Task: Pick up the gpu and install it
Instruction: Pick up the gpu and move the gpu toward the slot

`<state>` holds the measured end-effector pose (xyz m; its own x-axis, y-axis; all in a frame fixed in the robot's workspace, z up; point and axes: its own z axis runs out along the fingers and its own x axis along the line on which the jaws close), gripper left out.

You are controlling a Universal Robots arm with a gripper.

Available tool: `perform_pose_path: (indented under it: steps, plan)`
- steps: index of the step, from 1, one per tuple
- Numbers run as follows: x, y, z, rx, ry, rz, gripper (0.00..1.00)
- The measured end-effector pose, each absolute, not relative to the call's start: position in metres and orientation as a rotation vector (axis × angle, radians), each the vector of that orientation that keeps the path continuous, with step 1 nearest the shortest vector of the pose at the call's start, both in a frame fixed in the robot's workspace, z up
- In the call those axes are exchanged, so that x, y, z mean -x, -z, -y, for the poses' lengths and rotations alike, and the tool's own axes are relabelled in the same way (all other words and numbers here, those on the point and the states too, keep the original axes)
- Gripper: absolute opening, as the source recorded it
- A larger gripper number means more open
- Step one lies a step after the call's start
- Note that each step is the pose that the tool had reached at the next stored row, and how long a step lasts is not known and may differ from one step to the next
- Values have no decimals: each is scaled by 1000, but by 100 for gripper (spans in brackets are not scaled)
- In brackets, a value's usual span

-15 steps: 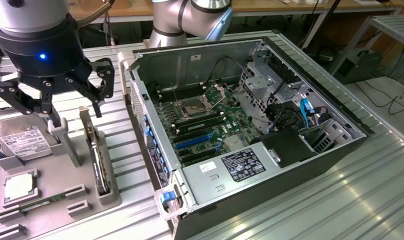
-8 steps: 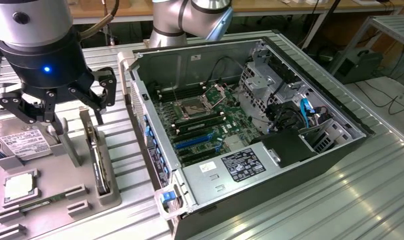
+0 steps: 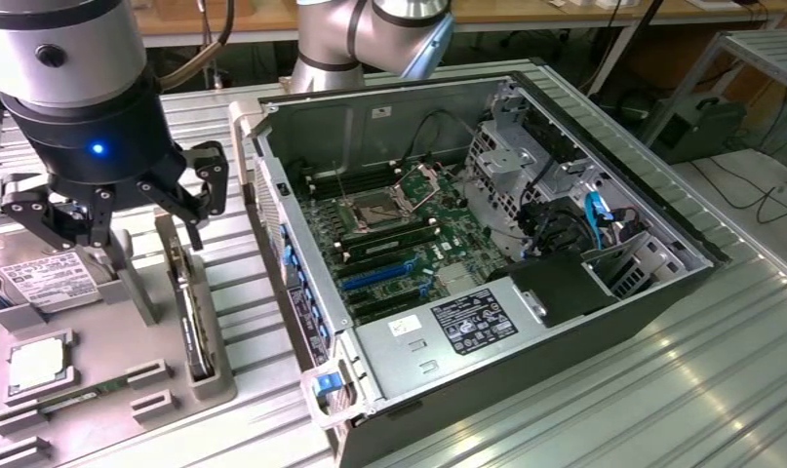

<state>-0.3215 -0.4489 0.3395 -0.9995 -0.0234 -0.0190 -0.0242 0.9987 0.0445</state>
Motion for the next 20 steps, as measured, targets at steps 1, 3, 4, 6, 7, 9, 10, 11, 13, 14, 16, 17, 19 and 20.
perform_pose_path:
  steps: [1, 3, 4, 6, 7, 9, 10, 11, 13, 14, 16, 17, 19, 20]
  plan:
    - [321, -338, 449, 38, -70, -3122, 66]
    - [321, -336, 449, 40, -70, -3122, 66]
    - [321, -335, 449, 41, -70, -3122, 66]
    - [321, -329, 449, 46, -70, -3123, 66]
    - [321, -327, 449, 48, -70, -3123, 66]
    - [321, -324, 449, 51, -70, -3124, 66]
    - [321, -322, 449, 53, -70, -3124, 66]
    - [321, -320, 449, 55, -70, -3124, 66]
    - [321, -316, 450, 59, -70, -3124, 66]
    - [321, -314, 450, 60, -70, -3124, 66]
    - [321, -311, 453, 63, -70, -3125, 66]
    - [321, -309, 454, 64, -70, -3124, 66]
    - [322, -305, 454, 67, -70, -3125, 66]
    - [321, -302, 454, 69, -70, -3125, 66]
